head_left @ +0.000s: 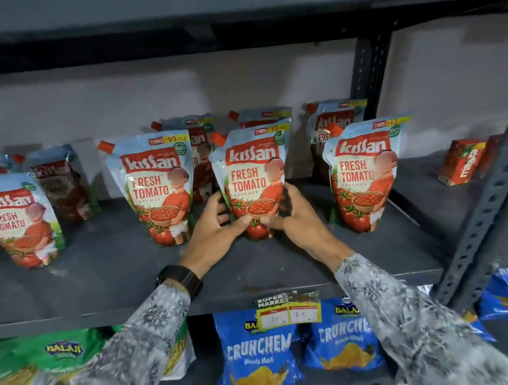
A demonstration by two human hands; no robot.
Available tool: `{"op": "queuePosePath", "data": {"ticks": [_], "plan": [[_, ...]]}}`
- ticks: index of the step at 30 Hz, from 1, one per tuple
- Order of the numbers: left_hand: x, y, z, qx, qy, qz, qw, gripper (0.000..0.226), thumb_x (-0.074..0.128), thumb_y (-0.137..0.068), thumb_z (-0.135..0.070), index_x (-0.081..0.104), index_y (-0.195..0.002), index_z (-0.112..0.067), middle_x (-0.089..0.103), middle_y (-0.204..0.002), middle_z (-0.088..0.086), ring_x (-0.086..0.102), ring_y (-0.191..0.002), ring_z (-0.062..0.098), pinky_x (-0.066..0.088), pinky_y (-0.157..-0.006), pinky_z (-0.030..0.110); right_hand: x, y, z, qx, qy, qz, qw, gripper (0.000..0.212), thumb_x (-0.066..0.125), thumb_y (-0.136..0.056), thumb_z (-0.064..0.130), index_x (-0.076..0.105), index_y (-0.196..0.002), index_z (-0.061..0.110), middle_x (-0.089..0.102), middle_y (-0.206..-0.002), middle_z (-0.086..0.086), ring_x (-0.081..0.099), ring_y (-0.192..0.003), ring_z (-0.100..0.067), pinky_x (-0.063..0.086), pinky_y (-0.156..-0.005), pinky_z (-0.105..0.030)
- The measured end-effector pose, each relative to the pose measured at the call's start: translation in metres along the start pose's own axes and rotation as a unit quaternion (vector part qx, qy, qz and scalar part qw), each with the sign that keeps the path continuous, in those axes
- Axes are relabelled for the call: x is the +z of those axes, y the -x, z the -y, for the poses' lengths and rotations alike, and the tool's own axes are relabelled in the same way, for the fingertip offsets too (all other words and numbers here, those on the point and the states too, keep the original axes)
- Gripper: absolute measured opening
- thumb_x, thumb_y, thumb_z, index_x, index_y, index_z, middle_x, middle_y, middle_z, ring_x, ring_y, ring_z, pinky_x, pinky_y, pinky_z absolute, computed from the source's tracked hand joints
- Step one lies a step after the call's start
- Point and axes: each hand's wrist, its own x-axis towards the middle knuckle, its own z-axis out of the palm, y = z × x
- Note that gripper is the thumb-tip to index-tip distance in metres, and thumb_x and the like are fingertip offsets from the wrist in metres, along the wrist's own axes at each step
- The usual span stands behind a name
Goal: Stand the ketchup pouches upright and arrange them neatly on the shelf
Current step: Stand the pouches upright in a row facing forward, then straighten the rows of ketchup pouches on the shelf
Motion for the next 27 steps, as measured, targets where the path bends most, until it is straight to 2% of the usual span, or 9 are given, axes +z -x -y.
{"op": "queuePosePath", "data": {"ticks": [3, 6, 8, 11, 15, 17, 21, 24, 27], "plan": [[0.003, -0.001, 0.001, 0.019, -0.006, 0.005, 1.000, 0.063, 0.076, -0.089, -0.030, 0.045, -0.142, -0.041, 0.063, -0.131, -0.015, 0.061, -0.120, 0.002, 0.050, -0.098, 0.025, 0.008, -0.001, 0.000, -0.016, 0.019, -0.020, 0.999, 0.069, 0.083, -0.084, 0.004, 0.052, -0.144, 0.017, 0.070, -0.130, 0.003, 0.065, -0.118, -0.004, 0.054, -0.107, -0.034], [0.007, -0.002, -0.002, 0.037, 0.002, 0.013, 0.999, 0.056, 0.074, -0.091, -0.020, 0.046, -0.136, -0.041, 0.062, -0.120, -0.027, 0.063, -0.106, -0.014, 0.050, -0.086, 0.008, 0.006, 0.002, -0.002, -0.023, 0.037, -0.044, 0.998, 0.061, 0.083, -0.084, 0.006, 0.055, -0.137, 0.018, 0.071, -0.125, 0.003, 0.066, -0.116, -0.007, 0.055, -0.101, -0.031], [0.016, -0.003, -0.007, 0.039, 0.007, 0.021, 0.999, 0.056, 0.073, -0.091, -0.015, 0.048, -0.136, -0.038, 0.063, -0.119, -0.027, 0.063, -0.102, -0.019, 0.050, -0.083, 0.004, 0.000, 0.005, -0.005, -0.021, 0.035, -0.067, 0.997, 0.058, 0.082, -0.085, 0.006, 0.056, -0.135, 0.020, 0.071, -0.120, 0.007, 0.065, -0.111, -0.003, 0.055, -0.097, -0.030], [0.034, -0.003, -0.014, 0.049, 0.010, 0.040, 0.998, 0.060, 0.072, -0.092, -0.019, 0.048, -0.144, -0.032, 0.065, -0.126, -0.022, 0.064, -0.114, -0.009, 0.052, -0.094, 0.013, -0.013, 0.012, -0.010, -0.018, 0.014, -0.106, 0.994, 0.057, 0.082, -0.086, 0.005, 0.054, -0.130, 0.028, 0.070, -0.116, 0.013, 0.066, -0.106, 0.003, 0.056, -0.097, -0.030], [0.041, -0.004, -0.011, 0.053, -0.002, 0.045, 0.998, 0.061, 0.074, -0.090, -0.027, 0.048, -0.144, -0.037, 0.066, -0.133, -0.019, 0.063, -0.121, 0.002, 0.051, -0.105, 0.029, -0.023, 0.018, -0.015, -0.020, 0.002, -0.091, 0.996, 0.055, 0.078, -0.089, 0.003, 0.052, -0.130, 0.030, 0.068, -0.112, 0.018, 0.064, -0.096, 0.019, 0.053, -0.084, -0.012], [0.040, -0.003, -0.009, 0.050, -0.005, 0.045, 0.998, 0.062, 0.074, -0.090, -0.027, 0.047, -0.145, -0.037, 0.065, -0.135, -0.017, 0.062, -0.124, 0.004, 0.050, -0.108, 0.034, -0.022, 0.019, -0.016, -0.020, 0.003, -0.084, 0.996, 0.057, 0.078, -0.090, 0.005, 0.051, -0.134, 0.029, 0.067, -0.114, 0.019, 0.063, -0.101, 0.015, 0.050, -0.088, -0.014], [0.040, 0.000, -0.011, 0.048, 0.002, 0.045, 0.998, 0.063, 0.073, -0.091, -0.025, 0.046, -0.147, -0.034, 0.064, -0.136, -0.015, 0.063, -0.124, 0.004, 0.050, -0.108, 0.032, -0.022, 0.020, -0.016, -0.019, -0.003, -0.078, 0.997, 0.061, 0.078, -0.090, 0.009, 0.051, -0.141, 0.027, 0.067, -0.119, 0.020, 0.062, -0.109, 0.009, 0.051, -0.094, -0.019], [0.040, 0.002, -0.013, 0.043, -0.004, 0.040, 0.998, 0.059, 0.073, -0.092, -0.024, 0.048, -0.143, -0.036, 0.065, -0.127, -0.023, 0.067, -0.115, -0.002, 0.053, -0.102, 0.023, -0.023, 0.020, -0.018, -0.013, -0.004, -0.075, 0.997, 0.062, 0.080, -0.089, 0.012, 0.052, -0.142, 0.028, 0.069, -0.127, 0.012, 0.064, -0.119, -0.003, 0.052, -0.107, -0.035], [0.040, 0.004, -0.015, 0.039, -0.009, 0.031, 0.999, 0.059, 0.074, -0.091, -0.024, 0.046, -0.141, -0.040, 0.062, -0.119, -0.029, 0.068, -0.105, -0.011, 0.053, -0.091, 0.012, -0.024, 0.020, -0.021, -0.007, -0.005, -0.074, 0.997, 0.061, 0.081, -0.088, 0.014, 0.054, -0.141, 0.028, 0.071, -0.129, 0.009, 0.065, -0.121, -0.007, 0.053, -0.109, -0.041]]}}
